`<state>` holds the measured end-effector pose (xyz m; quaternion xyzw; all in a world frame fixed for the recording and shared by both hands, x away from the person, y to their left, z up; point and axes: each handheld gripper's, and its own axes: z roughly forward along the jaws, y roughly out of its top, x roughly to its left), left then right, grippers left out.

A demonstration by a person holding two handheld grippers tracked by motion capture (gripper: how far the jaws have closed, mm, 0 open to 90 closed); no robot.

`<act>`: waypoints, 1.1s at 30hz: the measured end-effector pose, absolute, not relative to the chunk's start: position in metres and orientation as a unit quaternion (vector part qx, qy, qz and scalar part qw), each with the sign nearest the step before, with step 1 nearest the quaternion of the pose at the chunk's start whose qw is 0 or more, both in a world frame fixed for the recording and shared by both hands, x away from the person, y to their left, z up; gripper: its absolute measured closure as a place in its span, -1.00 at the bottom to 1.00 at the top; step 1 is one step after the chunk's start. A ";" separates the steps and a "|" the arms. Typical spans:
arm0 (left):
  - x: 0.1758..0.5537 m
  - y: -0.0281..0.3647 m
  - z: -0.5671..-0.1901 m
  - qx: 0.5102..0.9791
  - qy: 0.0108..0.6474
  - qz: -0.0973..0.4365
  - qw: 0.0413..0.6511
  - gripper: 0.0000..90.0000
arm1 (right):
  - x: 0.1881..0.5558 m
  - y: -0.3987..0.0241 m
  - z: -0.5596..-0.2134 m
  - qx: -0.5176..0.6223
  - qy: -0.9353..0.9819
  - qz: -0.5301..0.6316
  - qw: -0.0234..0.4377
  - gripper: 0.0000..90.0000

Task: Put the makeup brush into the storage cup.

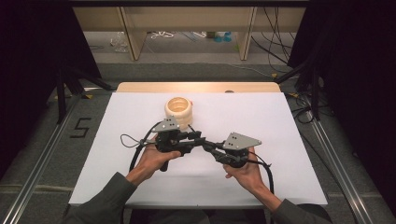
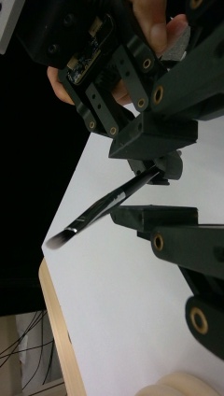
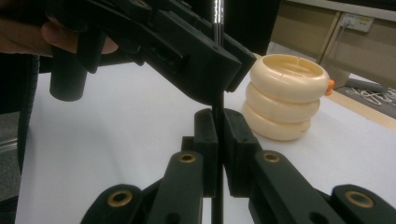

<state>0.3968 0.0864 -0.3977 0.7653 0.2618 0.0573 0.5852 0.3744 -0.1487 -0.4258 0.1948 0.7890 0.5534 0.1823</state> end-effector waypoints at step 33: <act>0.397 0.094 -0.394 0.759 0.250 0.038 0.600 0.89 | 0.373 -0.145 -0.425 0.225 0.791 0.542 0.171 -0.11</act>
